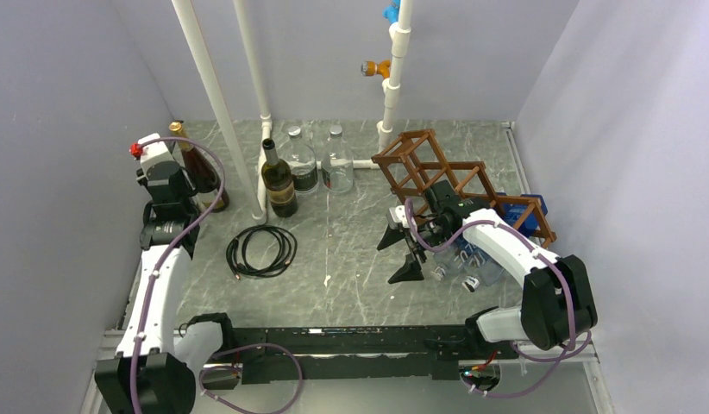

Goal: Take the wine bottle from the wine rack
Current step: Place the wine bottle at the center of the board.

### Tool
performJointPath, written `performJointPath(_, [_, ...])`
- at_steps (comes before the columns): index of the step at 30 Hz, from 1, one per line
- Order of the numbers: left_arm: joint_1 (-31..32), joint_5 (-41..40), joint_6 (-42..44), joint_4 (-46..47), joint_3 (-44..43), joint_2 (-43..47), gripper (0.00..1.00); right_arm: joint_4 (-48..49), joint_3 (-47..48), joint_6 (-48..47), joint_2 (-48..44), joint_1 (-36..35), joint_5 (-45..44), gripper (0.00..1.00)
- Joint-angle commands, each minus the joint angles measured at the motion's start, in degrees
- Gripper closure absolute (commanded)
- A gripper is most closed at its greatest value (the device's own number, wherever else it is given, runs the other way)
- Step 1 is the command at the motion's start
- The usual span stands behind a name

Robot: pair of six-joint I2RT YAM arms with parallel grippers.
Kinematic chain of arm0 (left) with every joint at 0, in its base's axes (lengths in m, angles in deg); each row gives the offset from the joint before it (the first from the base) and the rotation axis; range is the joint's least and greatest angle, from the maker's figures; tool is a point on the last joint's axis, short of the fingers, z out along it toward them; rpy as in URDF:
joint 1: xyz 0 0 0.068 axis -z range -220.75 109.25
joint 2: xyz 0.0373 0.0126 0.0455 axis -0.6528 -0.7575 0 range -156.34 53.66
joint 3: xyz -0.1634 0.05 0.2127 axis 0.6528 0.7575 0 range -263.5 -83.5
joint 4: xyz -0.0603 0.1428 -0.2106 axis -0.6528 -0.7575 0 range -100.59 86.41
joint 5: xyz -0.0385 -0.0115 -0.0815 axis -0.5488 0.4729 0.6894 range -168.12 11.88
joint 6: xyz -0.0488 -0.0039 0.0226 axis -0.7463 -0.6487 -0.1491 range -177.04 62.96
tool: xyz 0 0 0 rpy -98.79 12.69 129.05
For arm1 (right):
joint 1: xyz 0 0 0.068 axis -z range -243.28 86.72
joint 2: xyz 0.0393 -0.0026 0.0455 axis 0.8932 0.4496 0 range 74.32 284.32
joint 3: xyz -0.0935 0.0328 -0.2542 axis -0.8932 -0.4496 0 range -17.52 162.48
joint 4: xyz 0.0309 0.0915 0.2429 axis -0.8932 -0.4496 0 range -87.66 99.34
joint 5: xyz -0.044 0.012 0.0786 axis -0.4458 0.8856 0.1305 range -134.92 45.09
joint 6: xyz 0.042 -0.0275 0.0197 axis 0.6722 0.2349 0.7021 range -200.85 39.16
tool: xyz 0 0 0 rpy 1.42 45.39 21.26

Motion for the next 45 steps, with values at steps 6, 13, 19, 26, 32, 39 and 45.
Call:
performJointPath(6, [-5.4, -4.6, -2.4, 12.9, -7.1, -5.9, 1.00, -0.8, 1.6, -2.6, 0.6, -0.8, 1.4, 0.01])
performJointPath(13, [-7.4, -5.8, -2.2, 12.9, -13.1, -11.3, 1.00, -0.8, 1.6, -2.7, 0.9, -1.1, 1.1, 0.01])
performJointPath(19, [-11.2, -2.6, -7.0, 9.4, -17.4, -16.4, 1.00, -0.5, 1.5, -2.5, 1.2, -1.2, 0.8, 0.01])
performJointPath(26, [-13.0, 1.0, -9.2, 7.1, -21.0, -19.9, 1.00, -0.5, 1.5, -2.6, 1.8, -1.3, 0.6, 0.01])
performJointPath(32, [-14.0, 1.2, -10.6, 6.7, -20.6, -21.6, 0.89, -0.5, 1.5, -2.6, 2.0, -1.4, 0.5, 0.01])
performJointPath(39, [-14.5, 2.5, -11.5, 6.7, -19.6, -22.6, 0.74, -0.4, 1.5, -2.5, 2.1, -1.4, 0.3, 0.01])
performJointPath(45, [-14.6, 3.1, -11.7, 7.2, -18.0, -22.2, 0.60, -0.5, 1.6, -2.4, 2.1, -1.4, 0.0, 0.01])
